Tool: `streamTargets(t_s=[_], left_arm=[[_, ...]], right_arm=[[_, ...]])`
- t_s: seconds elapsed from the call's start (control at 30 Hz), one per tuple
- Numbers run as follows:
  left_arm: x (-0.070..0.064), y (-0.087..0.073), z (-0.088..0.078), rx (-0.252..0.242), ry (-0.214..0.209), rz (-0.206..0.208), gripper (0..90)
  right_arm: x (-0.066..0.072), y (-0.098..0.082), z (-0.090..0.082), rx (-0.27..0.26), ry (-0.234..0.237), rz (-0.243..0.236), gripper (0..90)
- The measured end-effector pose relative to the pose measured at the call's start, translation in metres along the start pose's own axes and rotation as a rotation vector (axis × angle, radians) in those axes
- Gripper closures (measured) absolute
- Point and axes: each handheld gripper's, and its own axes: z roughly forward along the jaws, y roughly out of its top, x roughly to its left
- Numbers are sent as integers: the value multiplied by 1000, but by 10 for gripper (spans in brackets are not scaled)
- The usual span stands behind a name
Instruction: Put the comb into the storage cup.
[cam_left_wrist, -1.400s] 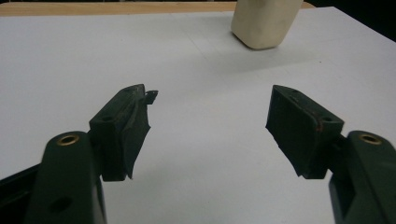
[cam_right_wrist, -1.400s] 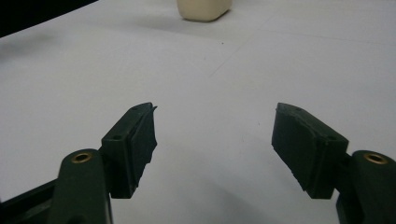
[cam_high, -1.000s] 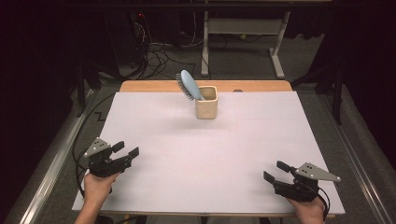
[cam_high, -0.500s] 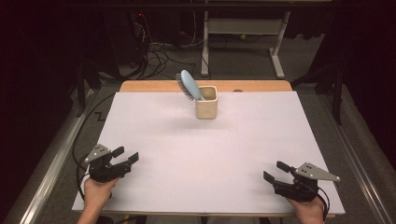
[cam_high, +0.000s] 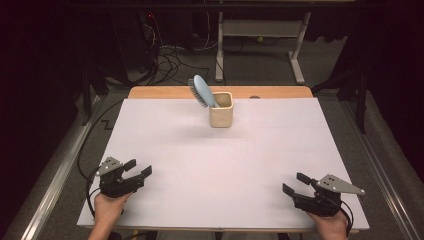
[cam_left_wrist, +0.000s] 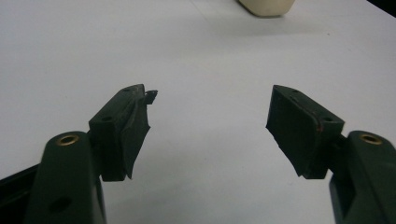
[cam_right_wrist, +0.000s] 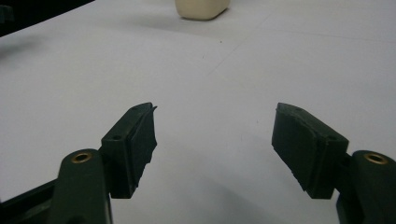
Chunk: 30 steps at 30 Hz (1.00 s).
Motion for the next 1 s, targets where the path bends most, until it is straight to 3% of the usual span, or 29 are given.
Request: streamTargets(t_s=[1.0], left_arm=[[1,-15,3,26,10,-30,309]], right_arm=[[0,0,0,0,0,-5,311]])
